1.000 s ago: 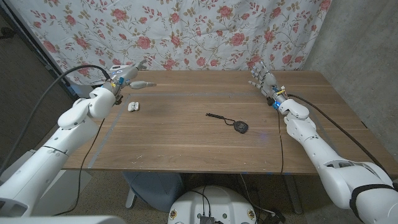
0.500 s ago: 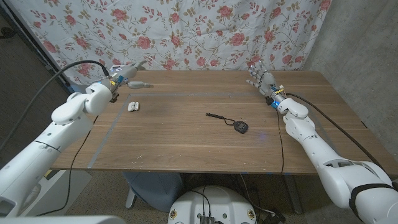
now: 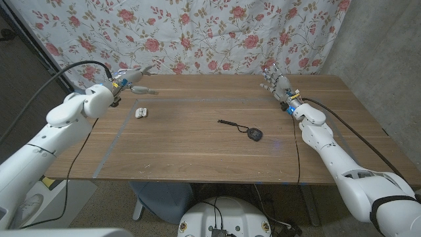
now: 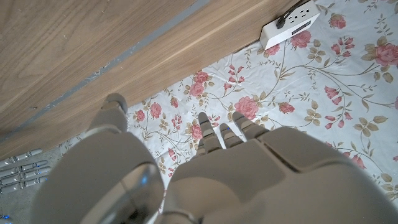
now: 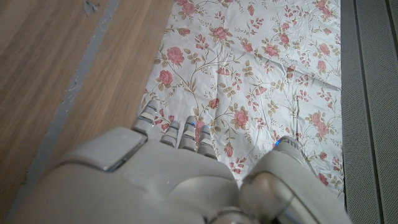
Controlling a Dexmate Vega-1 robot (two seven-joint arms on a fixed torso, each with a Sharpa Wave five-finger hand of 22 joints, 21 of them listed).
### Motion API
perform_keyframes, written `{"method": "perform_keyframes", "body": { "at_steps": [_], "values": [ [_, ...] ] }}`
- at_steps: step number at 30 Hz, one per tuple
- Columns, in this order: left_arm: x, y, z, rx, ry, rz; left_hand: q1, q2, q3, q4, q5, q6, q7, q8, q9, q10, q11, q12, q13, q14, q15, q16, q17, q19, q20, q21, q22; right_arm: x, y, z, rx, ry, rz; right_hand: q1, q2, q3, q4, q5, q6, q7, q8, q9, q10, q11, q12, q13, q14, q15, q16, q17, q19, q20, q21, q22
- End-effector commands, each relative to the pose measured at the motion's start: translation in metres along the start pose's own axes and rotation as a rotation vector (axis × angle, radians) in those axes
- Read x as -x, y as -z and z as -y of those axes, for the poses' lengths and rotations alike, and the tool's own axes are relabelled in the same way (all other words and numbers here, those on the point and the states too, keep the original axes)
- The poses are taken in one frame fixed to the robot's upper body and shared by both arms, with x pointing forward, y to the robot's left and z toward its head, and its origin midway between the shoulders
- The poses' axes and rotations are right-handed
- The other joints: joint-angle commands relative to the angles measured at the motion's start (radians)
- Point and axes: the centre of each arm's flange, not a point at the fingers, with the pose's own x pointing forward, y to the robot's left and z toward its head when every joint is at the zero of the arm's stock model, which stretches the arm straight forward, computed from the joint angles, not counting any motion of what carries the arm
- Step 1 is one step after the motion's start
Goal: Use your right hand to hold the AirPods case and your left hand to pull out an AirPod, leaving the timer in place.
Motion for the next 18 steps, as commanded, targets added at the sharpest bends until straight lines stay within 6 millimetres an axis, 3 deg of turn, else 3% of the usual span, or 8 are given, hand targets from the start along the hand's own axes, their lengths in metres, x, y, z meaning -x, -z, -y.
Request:
{"method": "perform_keyframes", "body": {
  "at_steps": [1, 9, 13, 18],
  "values": [
    [0.0050, 0.0064, -0.0031, -0.045, 0.053, -0.026, 0.018, 0.001, 0.010, 0.001, 0.004, -0.141, -0.011, -0.009, 0.002, -0.011, 0.003, -0.007, 0.006, -0.019, 0.005, -0.001, 0.003, -0.013, 0.002, -0.001, 0.000, 0.0016, 0.0000, -0.0024, 0.018, 0.008, -0.025, -0.006, -0.004, -0.004, -0.001, -0.001, -0.005, -0.006, 0.002, 0.002, -0.006, -0.002, -0.004, 0.002, -0.011, -0.003, 0.002, 0.001, -0.006, 0.000, 0.002, 0.002],
    [0.0089, 0.0135, -0.0052, -0.045, 0.067, -0.037, 0.032, 0.011, 0.017, 0.000, 0.004, -0.130, -0.026, -0.002, 0.002, -0.004, -0.002, -0.004, 0.007, -0.022, 0.006, 0.001, 0.003, -0.015, 0.002, 0.001, 0.000, 0.0004, 0.0001, -0.0050, 0.017, 0.004, -0.030, -0.006, -0.003, -0.004, -0.002, -0.001, -0.006, -0.006, 0.002, 0.002, -0.005, -0.004, -0.003, 0.002, -0.011, -0.001, 0.002, 0.001, -0.006, 0.000, 0.003, 0.002],
    [0.0113, 0.0140, -0.0049, -0.089, 0.061, -0.045, 0.059, 0.031, 0.032, -0.004, 0.002, -0.128, -0.027, 0.000, 0.003, 0.024, -0.022, 0.010, 0.011, -0.022, 0.006, 0.004, 0.003, -0.019, 0.004, 0.003, 0.000, 0.0004, 0.0005, -0.0053, 0.012, 0.010, -0.033, -0.006, -0.002, -0.004, -0.002, -0.001, -0.004, -0.007, 0.003, 0.002, -0.005, -0.002, -0.003, 0.002, -0.011, -0.001, 0.002, 0.001, -0.006, 0.000, 0.003, 0.002],
    [0.0116, 0.0151, -0.0048, -0.110, 0.073, -0.058, 0.064, 0.027, 0.032, -0.005, 0.000, -0.124, -0.025, 0.002, 0.003, 0.031, -0.013, 0.014, 0.012, -0.016, 0.008, 0.007, 0.003, -0.019, 0.006, 0.004, -0.001, -0.0003, 0.0007, -0.0060, 0.018, 0.006, -0.033, -0.005, -0.002, -0.004, -0.002, 0.000, -0.003, -0.007, 0.003, 0.002, -0.005, -0.004, -0.003, 0.002, -0.011, -0.002, 0.002, 0.000, -0.006, 0.001, 0.003, 0.002]
  ]
}}
